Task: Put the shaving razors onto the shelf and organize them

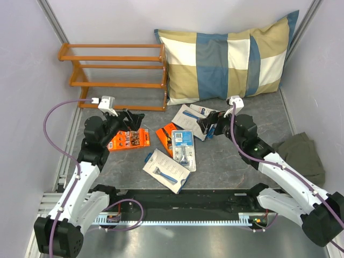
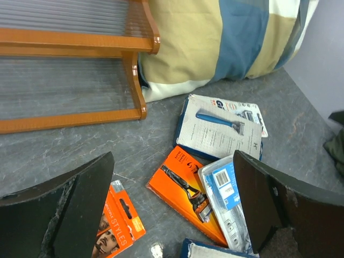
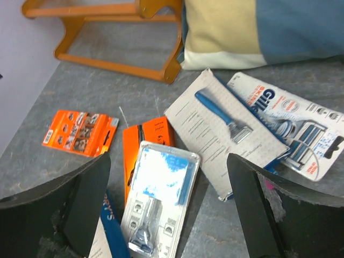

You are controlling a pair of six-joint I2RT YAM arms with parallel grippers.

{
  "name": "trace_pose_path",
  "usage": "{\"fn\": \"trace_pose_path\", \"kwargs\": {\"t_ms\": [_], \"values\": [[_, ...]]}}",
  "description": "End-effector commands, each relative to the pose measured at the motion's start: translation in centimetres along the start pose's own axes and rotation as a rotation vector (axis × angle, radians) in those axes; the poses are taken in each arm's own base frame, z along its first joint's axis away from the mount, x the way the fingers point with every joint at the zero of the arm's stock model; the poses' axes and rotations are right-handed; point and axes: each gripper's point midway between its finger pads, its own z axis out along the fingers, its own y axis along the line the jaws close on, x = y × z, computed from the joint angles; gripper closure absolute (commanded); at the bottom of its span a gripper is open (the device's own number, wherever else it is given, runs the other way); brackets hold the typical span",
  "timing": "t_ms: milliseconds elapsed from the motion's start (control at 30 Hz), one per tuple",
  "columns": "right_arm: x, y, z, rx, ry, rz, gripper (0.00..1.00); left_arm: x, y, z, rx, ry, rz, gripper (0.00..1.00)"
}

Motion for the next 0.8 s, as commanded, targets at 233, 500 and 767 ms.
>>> {"fn": "trace_pose_path", "kwargs": {"t_ms": [233,500,767], "values": [[3.7,1.6,-0.7,-0.031,0.155,-0.071,0.02,2.1,-0.2,0.9,-0.001,0.161,-0.095,0.0],[6.6,3.0,-1.3,-0.081,0.213,-0.064,0.02,3.4,-1.0,1.1,0.032,0.234,-0.199,0.0],[12.0,6.8,-2.8,-0.206,0.337,-0.091,0.02,5.7,-2.3,-0.8,0.062,0.323,-0.291,0.0]]}}
